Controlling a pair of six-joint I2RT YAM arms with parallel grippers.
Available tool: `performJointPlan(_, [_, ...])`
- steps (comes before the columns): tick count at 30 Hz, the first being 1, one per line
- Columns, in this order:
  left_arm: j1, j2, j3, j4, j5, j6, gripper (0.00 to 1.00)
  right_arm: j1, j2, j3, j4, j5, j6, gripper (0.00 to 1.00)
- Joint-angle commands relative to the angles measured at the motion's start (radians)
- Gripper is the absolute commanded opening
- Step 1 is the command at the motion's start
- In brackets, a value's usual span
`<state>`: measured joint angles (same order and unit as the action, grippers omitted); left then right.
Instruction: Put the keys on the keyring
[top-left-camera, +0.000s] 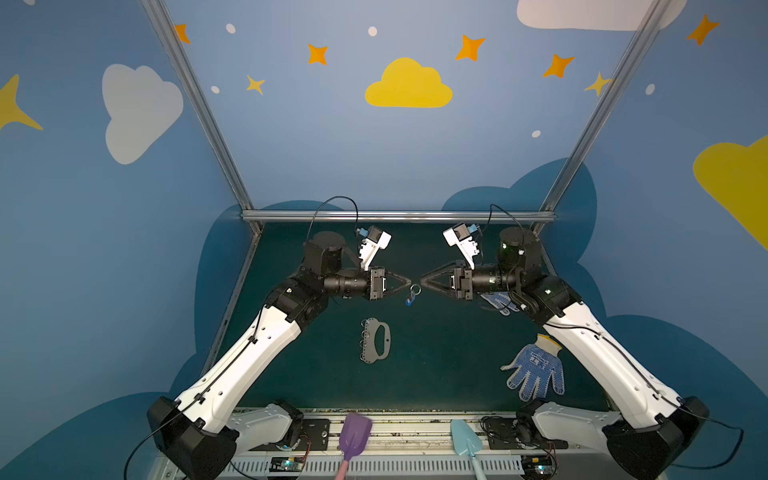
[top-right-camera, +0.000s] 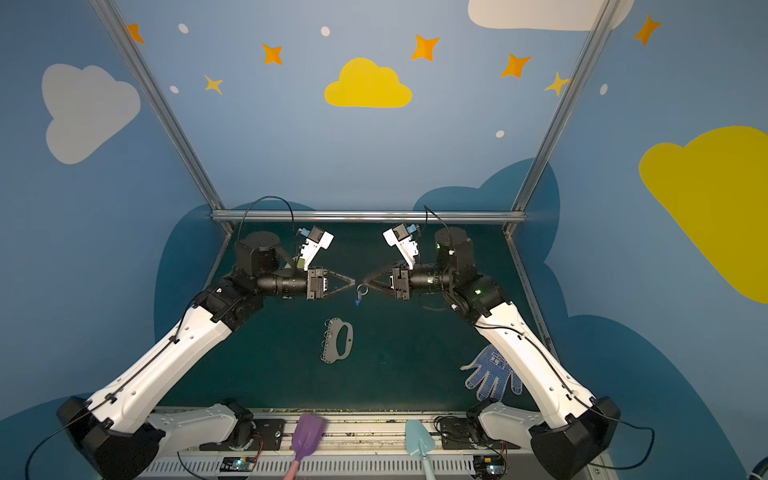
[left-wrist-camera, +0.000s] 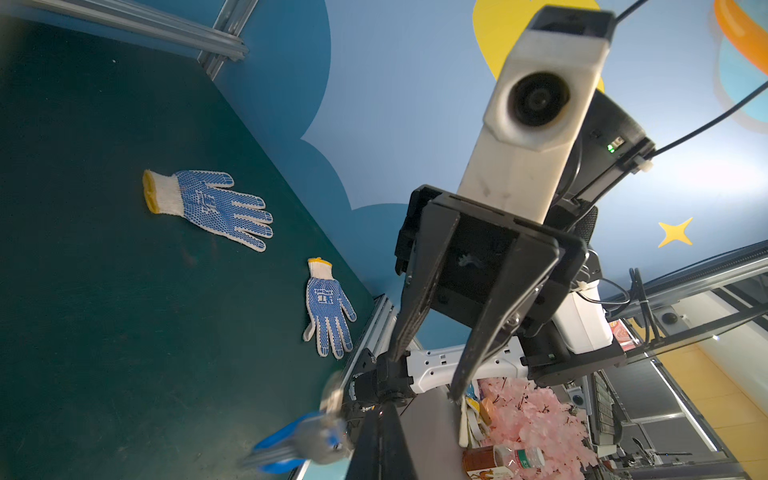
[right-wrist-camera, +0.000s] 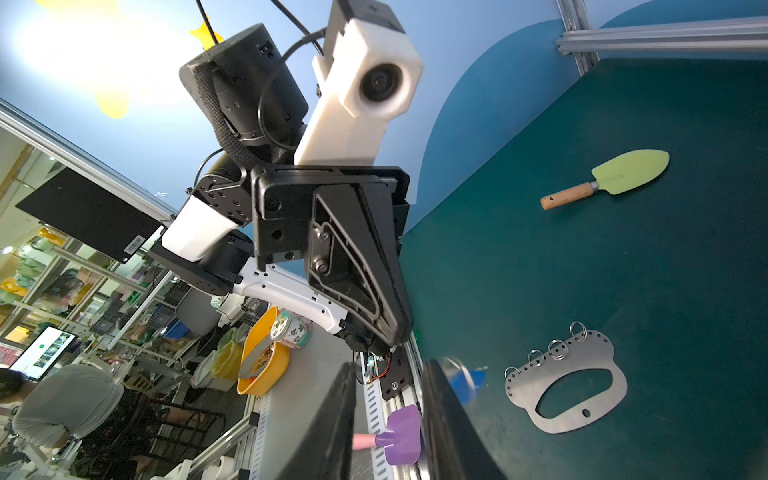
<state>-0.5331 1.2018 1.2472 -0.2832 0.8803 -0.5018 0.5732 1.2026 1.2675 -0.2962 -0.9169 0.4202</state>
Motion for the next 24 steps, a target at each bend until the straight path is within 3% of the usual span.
performJointPlan(1, [-0.003,-0.010,0.008,0.011,-0.005,0.016,0.04,0.023,0.004,-0.001,-0.006,0.010,-0.012,0.34])
performJointPlan(5, [-0.003,-0.016,0.001,0.008,-0.029,0.019,0.04,0.039,0.011,0.000,-0.019,0.033,-0.026,0.33])
performJointPlan(9, [-0.003,-0.020,-0.006,-0.044,-0.119,0.032,0.09,0.023,0.005,-0.018,-0.106,0.173,-0.074,0.27])
performJointPlan(11, [0.000,-0.025,-0.010,-0.116,-0.257,0.038,0.38,0.013,0.007,-0.046,-0.142,0.263,-0.064,0.20])
performJointPlan(14, [0.005,-0.029,-0.037,-0.182,-0.409,0.037,0.57,0.018,0.003,-0.110,-0.177,0.346,-0.060,0.26])
performJointPlan(19, [0.009,-0.021,-0.086,-0.268,-0.603,0.013,0.64,0.077,0.051,-0.202,-0.292,0.610,0.013,0.29])
performJointPlan(20, [0.010,-0.022,-0.103,-0.273,-0.639,-0.009,0.64,0.090,0.068,-0.221,-0.296,0.615,0.027,0.28])
performJointPlan(24, [0.010,-0.029,-0.203,-0.220,-0.634,-0.089,0.64,0.165,0.137,-0.304,-0.253,0.700,0.118,0.27])
